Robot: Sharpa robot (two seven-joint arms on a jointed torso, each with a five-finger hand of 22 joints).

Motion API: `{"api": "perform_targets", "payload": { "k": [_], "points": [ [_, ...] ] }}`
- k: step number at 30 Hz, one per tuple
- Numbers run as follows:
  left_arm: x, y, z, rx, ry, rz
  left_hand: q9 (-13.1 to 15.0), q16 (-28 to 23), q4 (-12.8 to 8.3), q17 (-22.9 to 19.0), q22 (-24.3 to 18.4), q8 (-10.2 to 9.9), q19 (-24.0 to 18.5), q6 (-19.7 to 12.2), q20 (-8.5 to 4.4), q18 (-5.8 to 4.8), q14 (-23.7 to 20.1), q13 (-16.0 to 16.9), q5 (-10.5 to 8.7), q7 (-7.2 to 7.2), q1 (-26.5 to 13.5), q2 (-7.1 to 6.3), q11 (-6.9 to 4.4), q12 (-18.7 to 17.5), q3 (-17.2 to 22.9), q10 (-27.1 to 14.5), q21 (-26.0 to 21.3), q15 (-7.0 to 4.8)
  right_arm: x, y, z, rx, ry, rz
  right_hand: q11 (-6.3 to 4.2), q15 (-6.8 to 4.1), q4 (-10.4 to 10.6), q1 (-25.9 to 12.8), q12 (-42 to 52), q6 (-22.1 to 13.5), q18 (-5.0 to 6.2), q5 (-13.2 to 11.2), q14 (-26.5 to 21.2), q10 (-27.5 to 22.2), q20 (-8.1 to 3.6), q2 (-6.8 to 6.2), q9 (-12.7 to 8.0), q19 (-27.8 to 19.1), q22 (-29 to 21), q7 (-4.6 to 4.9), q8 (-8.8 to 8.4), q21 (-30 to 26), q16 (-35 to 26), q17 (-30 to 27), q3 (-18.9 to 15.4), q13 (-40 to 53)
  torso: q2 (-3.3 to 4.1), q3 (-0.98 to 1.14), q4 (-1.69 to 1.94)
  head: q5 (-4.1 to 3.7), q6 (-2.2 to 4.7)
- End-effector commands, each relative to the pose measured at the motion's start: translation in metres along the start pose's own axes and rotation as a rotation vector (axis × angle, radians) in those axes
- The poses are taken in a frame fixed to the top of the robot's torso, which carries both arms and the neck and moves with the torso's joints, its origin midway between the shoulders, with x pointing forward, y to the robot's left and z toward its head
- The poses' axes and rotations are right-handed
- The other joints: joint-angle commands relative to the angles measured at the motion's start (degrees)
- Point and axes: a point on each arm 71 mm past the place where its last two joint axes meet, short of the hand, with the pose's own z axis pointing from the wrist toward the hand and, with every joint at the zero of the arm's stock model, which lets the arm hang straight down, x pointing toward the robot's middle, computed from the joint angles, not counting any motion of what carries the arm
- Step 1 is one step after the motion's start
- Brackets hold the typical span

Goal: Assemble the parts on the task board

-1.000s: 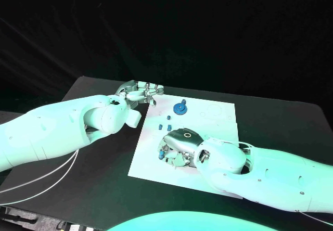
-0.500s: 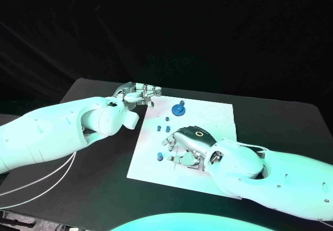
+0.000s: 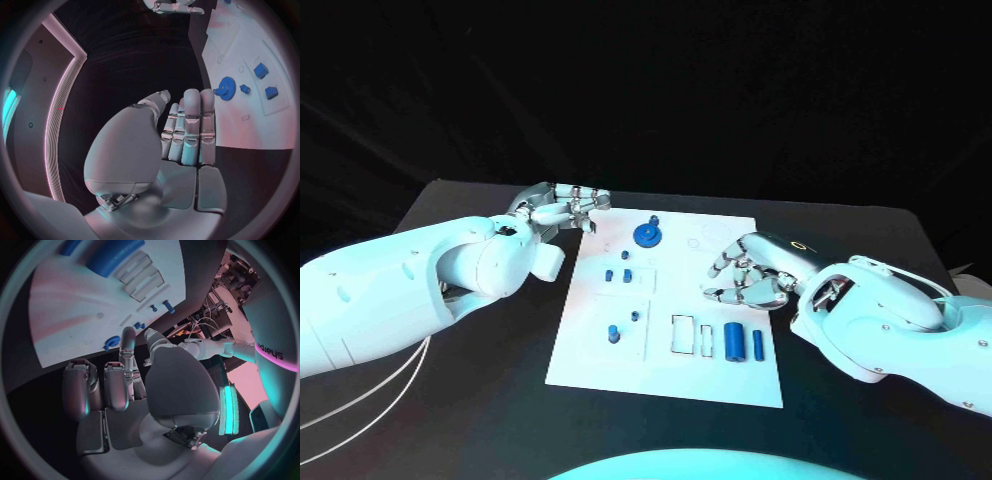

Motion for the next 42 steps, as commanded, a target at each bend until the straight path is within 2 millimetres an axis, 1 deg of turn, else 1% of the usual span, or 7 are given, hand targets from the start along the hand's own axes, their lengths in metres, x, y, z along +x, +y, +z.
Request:
{"api": "perform_targets", "payload": {
  "k": [1,2,6,12,21,35,42],
  "points": [
    [0.003,0.000,0.000,0.003,0.023,-0.003,-0.1,-0.1,-0.1,-0.1,0.0,0.2,-0.1,-0.5,0.07,0.86,-0.3,0.1,-0.16,-0.04,-0.4,0.12,-0.09,0.1,-0.3,-0.3,-0.2,0.02,0.002,-0.011,-0.011,0.102,0.047,0.064,-0.65,-0.11,-0.3,-1.0,16.5,0.0,-0.93,2.7,3.3,-0.3,-0.77,0.93,2.0,2.5,12.5,-0.70,1.93,0.5,0.8,0.9,-3.7,18.1,-0.25,0.04,-0.48,-1.26,0.15],
    [0.003,0.000,-0.001,0.002,0.024,-0.003,-0.1,-0.1,-0.1,-0.1,0.0,0.2,-0.1,-0.5,0.07,0.86,-0.3,0.1,-0.16,-0.04,-0.4,0.12,-0.09,0.1,-0.3,-0.3,-0.2,0.02,0.003,-0.014,-0.014,0.117,0.050,0.056,-0.57,-0.40,0.4,-1.6,19.2,0.3,-1.04,2.7,3.4,0.0,-0.62,1.76,2.4,2.6,12.6,-0.57,2.48,0.9,1.1,1.5,-4.3,21.2,-0.27,0.07,-0.57,-1.38,0.08],
    [0.005,0.000,-0.001,0.001,0.028,-0.003,-0.1,-0.1,0.0,-0.1,-0.1,0.2,-0.1,-0.5,0.08,0.86,-0.3,0.1,-0.15,-0.05,-0.5,0.17,-0.09,0.1,-0.4,-0.3,-0.3,0.03,0.010,-0.023,-0.028,0.172,0.067,0.031,-0.71,-0.48,0.6,-2.0,23.4,-0.4,-1.17,2.7,3.6,-0.6,-0.47,3.32,4.4,2.8,12.7,-0.63,3.98,1.5,1.9,2.5,-7.3,26.6,-0.49,0.04,-0.99,-2.10,-0.12],
    [0.005,0.000,-0.002,0.000,0.031,-0.003,-0.1,-0.1,0.0,-0.1,-0.1,0.2,-0.1,-0.5,0.08,0.86,-0.3,0.1,-0.15,-0.05,-0.5,0.17,-0.09,0.1,-0.4,-0.3,-0.3,0.03,0.022,-0.029,-0.040,0.216,0.079,-0.003,-0.57,-0.54,0.8,-2.5,24.0,-0.7,-1.26,2.3,3.7,-0.8,-0.42,3.39,5.2,2.9,12.8,-0.71,4.61,2.0,2.3,3.2,-9.1,27.8,-0.52,0.07,-1.27,-2.28,-0.30],
    [0.004,0.001,-0.003,-0.001,0.029,-0.003,-0.1,-0.1,0.0,-0.1,-0.1,0.2,-0.1,-0.5,0.08,0.87,-0.3,0.1,-0.14,-0.07,-0.5,0.18,-0.11,0.2,-0.5,-0.4,-0.3,0.02,0.035,-0.030,-0.045,0.243,0.106,-0.022,-0.53,-0.51,0.9,-3.7,24.4,-1.1,-1.38,2.2,3.8,-0.8,-0.39,3.66,5.8,3.1,13.0,-0.68,4.89,2.7,2.9,4.1,-10.7,28.6,-0.52,-0.10,-1.03,-2.59,-0.62],
    [0.002,0.001,-0.005,-0.003,0.027,-0.002,-0.1,-0.1,0.0,-0.1,-0.2,0.2,-0.1,-0.5,0.08,0.88,-0.3,0.1,-0.13,-0.09,-0.4,0.19,-0.12,0.2,-0.5,-0.4,-0.4,0.01,0.057,-0.029,-0.042,0.254,0.164,-0.023,-0.59,-0.53,0.9,-4.2,25.0,-0.9,-1.53,2.0,3.9,-0.5,-0.39,4.14,6.2,3.4,13.2,-0.77,5.11,3.4,3.4,4.8,-11.2,29.5,-0.42,-0.03,-0.97,-2.56,-0.92],
    [0.001,0.001,-0.005,-0.003,0.027,-0.002,-0.1,-0.1,0.0,-0.1,-0.2,0.2,-0.1,-0.5,0.08,0.88,-0.3,0.1,-0.13,-0.09,-0.4,0.19,-0.12,0.2,-0.5,-0.4,-0.4,0.01,0.063,-0.030,-0.039,0.259,0.174,-0.024,-0.61,-0.53,0.9,-4.2,25.0,-0.9,-1.54,2.0,4.0,-0.5,-0.39,4.21,6.2,3.4,13.2,-0.79,5.15,3.5,3.4,4.9,-11.3,29.5,-0.42,-0.12,-0.84,-2.72,-0.99]
  ]
}}
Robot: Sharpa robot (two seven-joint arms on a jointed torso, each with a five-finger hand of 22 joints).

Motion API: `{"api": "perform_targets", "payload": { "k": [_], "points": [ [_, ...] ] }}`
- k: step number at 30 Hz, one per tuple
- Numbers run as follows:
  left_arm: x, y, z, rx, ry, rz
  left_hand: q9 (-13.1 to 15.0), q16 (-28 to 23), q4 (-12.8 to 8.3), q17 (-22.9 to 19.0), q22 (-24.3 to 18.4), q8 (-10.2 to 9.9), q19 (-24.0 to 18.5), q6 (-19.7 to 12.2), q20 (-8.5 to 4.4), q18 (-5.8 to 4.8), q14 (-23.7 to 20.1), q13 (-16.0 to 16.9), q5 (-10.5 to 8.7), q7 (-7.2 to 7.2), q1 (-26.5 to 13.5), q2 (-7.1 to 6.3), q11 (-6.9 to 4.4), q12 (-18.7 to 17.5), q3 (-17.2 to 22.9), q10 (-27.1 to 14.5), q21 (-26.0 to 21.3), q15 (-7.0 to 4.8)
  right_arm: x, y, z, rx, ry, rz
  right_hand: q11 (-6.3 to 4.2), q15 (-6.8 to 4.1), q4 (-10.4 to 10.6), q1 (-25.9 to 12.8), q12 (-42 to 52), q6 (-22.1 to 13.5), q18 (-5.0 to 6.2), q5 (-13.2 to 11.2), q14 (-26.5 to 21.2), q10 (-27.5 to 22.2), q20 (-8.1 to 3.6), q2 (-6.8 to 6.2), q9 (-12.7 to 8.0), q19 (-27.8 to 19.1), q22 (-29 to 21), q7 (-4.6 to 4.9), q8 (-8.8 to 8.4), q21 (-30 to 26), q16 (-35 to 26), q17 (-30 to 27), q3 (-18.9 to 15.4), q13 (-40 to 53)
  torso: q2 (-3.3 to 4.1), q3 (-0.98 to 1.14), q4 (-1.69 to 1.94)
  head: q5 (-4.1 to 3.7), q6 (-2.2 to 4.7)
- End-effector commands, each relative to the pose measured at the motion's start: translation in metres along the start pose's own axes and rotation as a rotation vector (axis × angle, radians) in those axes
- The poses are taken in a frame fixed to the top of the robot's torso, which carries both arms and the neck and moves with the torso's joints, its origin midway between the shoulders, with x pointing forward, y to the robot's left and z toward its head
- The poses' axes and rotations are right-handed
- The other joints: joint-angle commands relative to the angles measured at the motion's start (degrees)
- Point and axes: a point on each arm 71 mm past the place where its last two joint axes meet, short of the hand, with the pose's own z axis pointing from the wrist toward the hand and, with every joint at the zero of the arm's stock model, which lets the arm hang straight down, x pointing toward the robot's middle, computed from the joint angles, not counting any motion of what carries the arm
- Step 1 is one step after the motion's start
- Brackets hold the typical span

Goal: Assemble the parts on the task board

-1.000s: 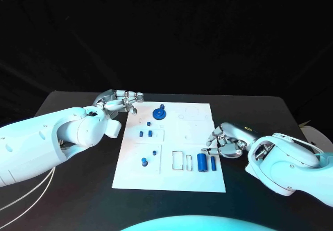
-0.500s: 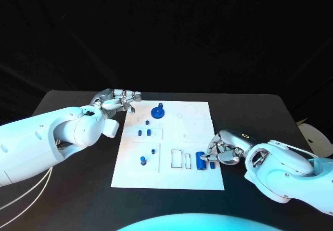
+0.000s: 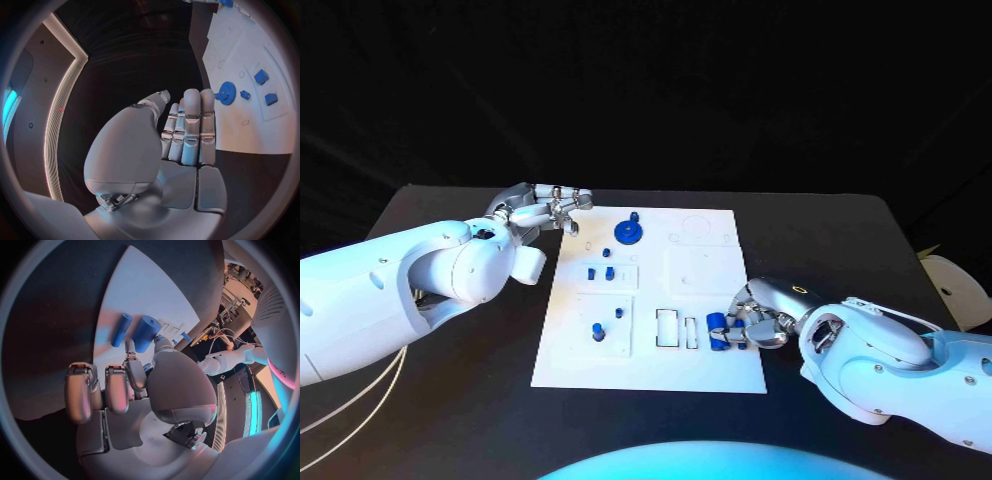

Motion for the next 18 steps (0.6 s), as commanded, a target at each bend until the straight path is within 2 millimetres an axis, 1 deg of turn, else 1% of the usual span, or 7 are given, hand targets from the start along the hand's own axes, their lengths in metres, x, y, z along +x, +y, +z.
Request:
{"api": "perform_targets", "payload": {
  "k": [1,7,10,15,18],
  "points": [
    [0.002,-0.001,0.000,0.005,0.019,-0.003,-0.1,-0.1,0.1,-0.1,-0.1,0.2,-0.1,-0.5,0.09,0.88,-0.3,0.1,-0.13,-0.09,-0.4,0.19,-0.13,0.2,-0.3,-0.4,-0.4,0.02,0.004,-0.001,0.002,0.009,0.015,-0.024,-0.10,-0.34,0.0,-0.5,0.2,-0.2,-0.92,-0.3,3.8,0.1,0.15,0.20,0.1,3.4,13.2,-0.18,0.25,0.2,0.4,3.7,-0.3,0.0,0.03,-0.03,0.07,-0.10,-0.02],
    [0.002,-0.001,-0.001,0.004,0.022,-0.003,-0.1,-0.1,0.1,-0.1,-0.1,0.2,-0.1,-0.5,0.09,0.88,-0.3,0.1,-0.13,-0.09,-0.4,0.19,-0.13,0.2,-0.3,-0.4,-0.4,0.02,0.011,0.001,0.005,0.010,0.033,-0.024,-0.12,-0.35,0.0,-0.6,0.2,-0.1,-0.90,-0.3,3.7,0.1,0.15,0.40,0.2,3.3,13.1,-0.22,0.31,0.1,0.3,3.6,-0.4,0.1,0.03,-0.09,0.13,-0.18,-0.02],
    [0.002,-0.001,-0.001,0.004,0.024,-0.004,-0.1,-0.1,0.1,-0.1,-0.1,0.2,-0.1,-0.5,0.09,0.88,-0.3,0.1,-0.13,-0.09,-0.4,0.19,-0.13,0.2,-0.3,-0.4,-0.4,0.02,0.016,0.001,0.007,0.011,0.044,-0.020,-0.15,-0.37,-0.1,-0.5,0.2,-0.1,-0.90,-0.2,3.7,0.1,0.14,0.55,0.3,3.3,13.1,-0.25,0.36,0.1,0.3,3.6,-0.4,0.2,0.03,-0.11,0.23,-0.30,-0.11],
    [0.001,-0.001,-0.002,0.002,0.023,-0.004,-0.1,-0.1,0.1,-0.1,-0.1,0.2,-0.1,-0.5,0.09,0.88,-0.3,0.1,-0.13,-0.09,-0.4,0.19,-0.13,0.2,-0.3,-0.4,-0.4,0.02,0.021,0.001,0.008,0.015,0.048,-0.012,-0.24,-0.44,-0.2,0.2,0.4,0.1,-0.90,0.2,3.7,0.2,0.10,1.11,0.5,3.3,13.1,-0.36,0.52,0.1,0.4,3.7,-0.3,0.5,0.01,-0.13,0.26,-0.17,-0.08],
    [0.001,-0.001,-0.002,0.002,0.021,-0.003,-0.1,-0.1,0.1,-0.1,-0.1,0.2,-0.1,-0.5,0.09,0.89,-0.3,0.1,-0.12,-0.12,-0.4,0.24,-0.14,0.3,-0.4,-0.5,-0.4,0.01,0.021,0.002,0.008,0.017,0.032,-0.002,-0.33,-0.51,-0.2,0.6,0.6,0.3,-0.94,0.6,3.8,0.3,0.05,1.87,0.7,3.4,13.2,-0.46,0.67,0.3,0.5,3.9,-0.3,0.9,-0.03,-0.19,0.24,-0.18,-0.03]
  ]
}}
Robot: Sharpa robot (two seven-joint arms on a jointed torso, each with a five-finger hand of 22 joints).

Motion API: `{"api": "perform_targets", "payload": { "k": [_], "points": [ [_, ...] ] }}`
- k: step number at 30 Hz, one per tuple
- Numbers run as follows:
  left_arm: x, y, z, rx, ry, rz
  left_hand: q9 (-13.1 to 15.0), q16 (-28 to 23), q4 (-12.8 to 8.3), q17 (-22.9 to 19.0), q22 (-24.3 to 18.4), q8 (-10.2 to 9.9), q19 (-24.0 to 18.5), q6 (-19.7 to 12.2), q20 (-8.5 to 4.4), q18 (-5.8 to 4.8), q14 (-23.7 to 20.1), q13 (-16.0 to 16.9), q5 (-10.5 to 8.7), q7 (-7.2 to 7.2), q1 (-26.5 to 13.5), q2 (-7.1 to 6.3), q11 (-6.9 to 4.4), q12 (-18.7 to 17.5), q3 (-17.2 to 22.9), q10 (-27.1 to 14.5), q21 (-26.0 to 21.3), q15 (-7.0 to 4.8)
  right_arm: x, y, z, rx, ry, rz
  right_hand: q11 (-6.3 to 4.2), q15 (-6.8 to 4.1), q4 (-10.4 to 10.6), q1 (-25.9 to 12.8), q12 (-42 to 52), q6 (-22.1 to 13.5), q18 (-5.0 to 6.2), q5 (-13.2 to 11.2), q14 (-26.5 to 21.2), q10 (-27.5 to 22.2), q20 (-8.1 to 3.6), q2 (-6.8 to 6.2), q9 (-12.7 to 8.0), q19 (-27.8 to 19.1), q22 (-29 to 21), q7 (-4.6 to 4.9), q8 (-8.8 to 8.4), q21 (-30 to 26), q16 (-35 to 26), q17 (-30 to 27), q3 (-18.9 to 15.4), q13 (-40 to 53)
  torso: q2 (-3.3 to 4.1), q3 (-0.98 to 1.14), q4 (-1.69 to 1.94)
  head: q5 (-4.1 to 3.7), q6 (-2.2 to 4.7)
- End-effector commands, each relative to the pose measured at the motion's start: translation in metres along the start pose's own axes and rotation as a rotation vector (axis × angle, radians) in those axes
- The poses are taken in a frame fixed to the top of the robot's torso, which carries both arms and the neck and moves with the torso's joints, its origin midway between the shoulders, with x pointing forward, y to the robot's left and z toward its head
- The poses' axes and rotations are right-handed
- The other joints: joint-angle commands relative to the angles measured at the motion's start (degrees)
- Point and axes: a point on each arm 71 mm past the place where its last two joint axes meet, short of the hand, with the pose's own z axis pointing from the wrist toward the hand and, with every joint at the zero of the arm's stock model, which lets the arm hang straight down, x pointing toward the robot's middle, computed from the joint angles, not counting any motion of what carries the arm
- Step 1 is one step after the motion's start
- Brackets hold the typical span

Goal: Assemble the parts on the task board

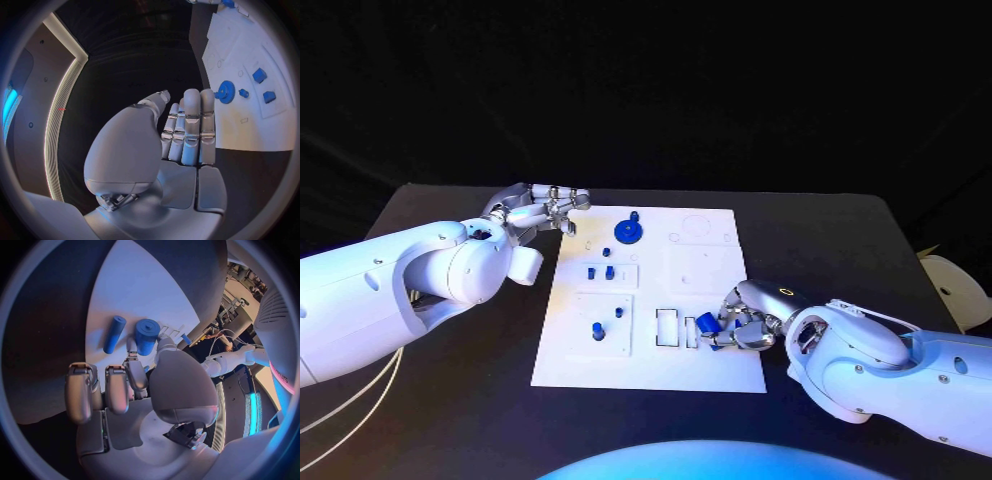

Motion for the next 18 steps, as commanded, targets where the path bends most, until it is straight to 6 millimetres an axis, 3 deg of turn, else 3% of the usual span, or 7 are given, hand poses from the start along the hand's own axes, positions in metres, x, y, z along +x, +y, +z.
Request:
{"api": "perform_targets", "payload": {
  "k": [1,11,18],
  "points": [
    [0.002,-0.001,0.000,0.004,0.022,-0.003,-0.1,-0.1,0.1,-0.1,-0.1,0.2,-0.1,-0.5,0.09,0.89,-0.3,0.1,-0.12,-0.12,-0.4,0.24,-0.14,0.3,-0.4,-0.5,-0.3,0.01,0.009,-0.005,-0.001,0.029,0.022,-0.004,-0.37,-0.33,0.0,0.5,0.4,0.1,-1.06,0.7,4.0,0.4,0.02,1.43,0.0,3.5,13.3,-0.42,-0.17,0.5,0.4,4.0,-0.1,0.5,-0.06,-0.07,0.01,0.05,0.09],
    [0.001,-0.001,-0.001,0.002,0.018,-0.003,-0.1,-0.1,0.1,-0.1,-0.1,0.2,-0.1,-0.5,0.09,0.89,-0.3,0.1,-0.12,-0.12,-0.4,0.24,-0.14,0.3,-0.4,-0.5,-0.3,0.01,0.001,0.003,-0.009,0.012,-0.049,0.062,-0.73,-0.62,0.0,1.7,1.4,0.9,-1.36,2.7,4.2,1.1,-0.22,2.78,0.8,4.0,13.7,-0.82,0.30,2.1,1.1,5.2,-0.2,1.8,-0.10,-0.04,0.09,0.06,0.29],
    [0.002,0.000,0.000,0.001,0.021,-0.003,-0.1,-0.1,0.1,-0.1,-0.1,0.2,-0.1,-0.5,0.09,0.89,-0.3,0.1,-0.12,-0.12,-0.4,0.24,-0.14,0.3,-0.4,-0.5,-0.3,0.01,-0.006,0.024,-0.010,-0.039,-0.072,0.147,-0.87,-0.73,0.1,1.1,1.6,1.1,-1.48,3.7,4.3,1.4,-0.34,3.88,1.1,4.2,13.8,-0.98,0.39,2.7,1.4,5.6,-0.4,2.3,0.01,-0.07,0.23,-0.25,0.51]
  ]
}}
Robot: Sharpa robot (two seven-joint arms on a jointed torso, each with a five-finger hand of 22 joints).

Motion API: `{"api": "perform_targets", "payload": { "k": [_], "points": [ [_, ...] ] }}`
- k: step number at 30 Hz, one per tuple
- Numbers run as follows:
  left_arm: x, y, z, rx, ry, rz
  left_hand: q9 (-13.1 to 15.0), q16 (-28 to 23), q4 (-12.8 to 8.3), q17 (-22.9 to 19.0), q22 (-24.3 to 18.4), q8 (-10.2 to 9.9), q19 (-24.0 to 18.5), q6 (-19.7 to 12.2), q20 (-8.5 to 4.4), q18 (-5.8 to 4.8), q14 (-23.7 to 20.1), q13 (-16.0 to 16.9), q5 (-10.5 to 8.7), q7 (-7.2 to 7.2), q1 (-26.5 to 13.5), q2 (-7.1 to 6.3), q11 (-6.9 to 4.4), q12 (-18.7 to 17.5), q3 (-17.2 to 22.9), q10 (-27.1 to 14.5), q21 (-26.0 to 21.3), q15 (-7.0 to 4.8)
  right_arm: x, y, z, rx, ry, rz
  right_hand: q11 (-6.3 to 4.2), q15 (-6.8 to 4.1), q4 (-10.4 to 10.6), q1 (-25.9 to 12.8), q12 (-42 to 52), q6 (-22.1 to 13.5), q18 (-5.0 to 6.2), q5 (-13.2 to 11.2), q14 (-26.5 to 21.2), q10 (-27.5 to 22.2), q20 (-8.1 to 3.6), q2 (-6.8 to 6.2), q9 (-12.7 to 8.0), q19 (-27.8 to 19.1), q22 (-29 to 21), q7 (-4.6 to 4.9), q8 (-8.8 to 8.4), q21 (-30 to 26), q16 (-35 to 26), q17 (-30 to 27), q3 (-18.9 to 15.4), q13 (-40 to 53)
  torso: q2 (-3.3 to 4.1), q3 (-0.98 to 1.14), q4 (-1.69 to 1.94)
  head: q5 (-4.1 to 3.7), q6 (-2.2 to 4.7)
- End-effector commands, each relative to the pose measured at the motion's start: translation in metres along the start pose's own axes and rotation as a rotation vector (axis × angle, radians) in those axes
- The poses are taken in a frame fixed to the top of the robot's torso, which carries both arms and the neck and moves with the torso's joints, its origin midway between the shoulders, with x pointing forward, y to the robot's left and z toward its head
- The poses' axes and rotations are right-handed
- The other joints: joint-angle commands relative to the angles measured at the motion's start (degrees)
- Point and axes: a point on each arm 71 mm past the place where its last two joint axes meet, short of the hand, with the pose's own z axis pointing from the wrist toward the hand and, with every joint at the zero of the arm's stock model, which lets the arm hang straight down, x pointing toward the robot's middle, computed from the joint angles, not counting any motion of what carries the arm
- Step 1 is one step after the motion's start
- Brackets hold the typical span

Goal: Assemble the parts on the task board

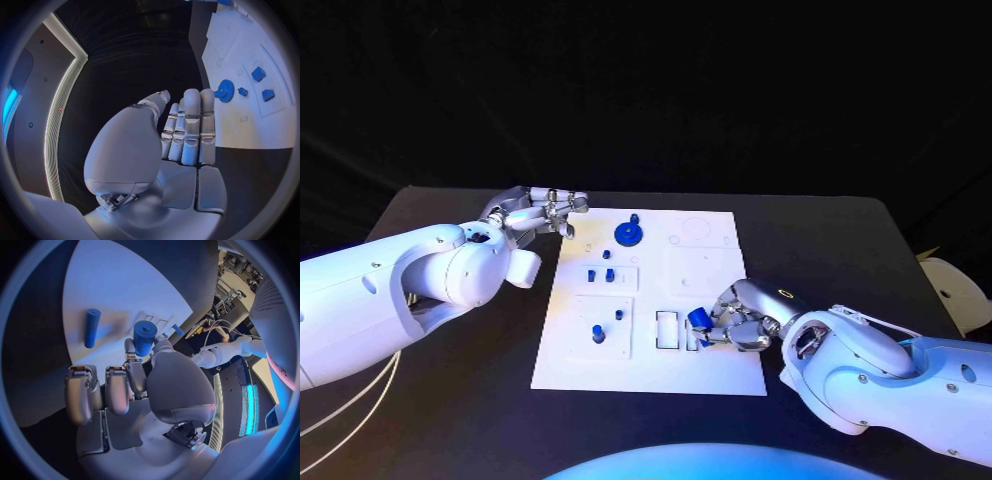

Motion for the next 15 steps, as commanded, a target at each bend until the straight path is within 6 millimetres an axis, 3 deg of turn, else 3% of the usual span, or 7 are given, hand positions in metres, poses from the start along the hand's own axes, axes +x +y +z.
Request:
{"api": "perform_targets", "payload": {
  "k": [1,9,15],
  "points": [
    [0.003,-0.001,0.001,0.004,0.023,-0.004,-0.1,-0.1,0.1,-0.1,-0.1,0.2,-0.1,-0.5,0.09,0.88,-0.3,0.1,-0.12,-0.12,-0.4,0.24,0.07,0.3,-0.4,-0.3,-0.1,0.01,0.000,0.010,0.001,-0.014,-0.018,0.073,-0.07,-0.34,0.0,0.2,0.3,0.4,-0.69,0.5,4.3,0.6,-0.36,0.79,0.1,4.2,13.8,-0.36,0.24,0.3,0.3,5.7,-0.4,0.2,0.13,-0.03,0.09,-0.14,0.20],
    [0.005,0.000,0.001,0.001,0.029,-0.004,-0.1,0.0,0.1,-0.1,-0.1,0.3,-0.1,-0.5,0.09,0.90,-0.3,0.1,-0.11,-0.13,-0.4,0.29,0.06,0.3,-0.4,-0.3,-0.2,0.00,0.012,0.025,0.010,-0.041,0.040,0.099,-0.11,-0.38,0.0,0.3,0.2,0.4,-0.66,0.7,4.3,0.5,-0.39,1.07,0.2,4.2,13.8,-0.40,0.24,0.2,0.3,5.6,-0.5,0.1,0.21,-0.10,0.22,0.07,0.18],
    [0.004,0.000,0.000,-0.001,0.029,-0.004,-0.1,0.0,0.1,-0.1,-0.1,0.3,-0.1,-0.5,0.09,0.90,-0.3,0.1,-0.11,-0.14,-0.4,0.31,0.06,0.4,-0.4,-0.3,-0.2,0.00,0.020,0.031,0.016,-0.042,0.082,0.099,-0.11,-0.39,0.1,-1.0,-0.1,0.5,-0.64,-1.0,4.3,0.5,-0.44,1.57,0.4,4.1,13.8,-0.41,0.24,0.1,0.3,5.6,-1.3,0.1,0.19,-0.12,0.27,0.27,-0.07]
  ]
}}
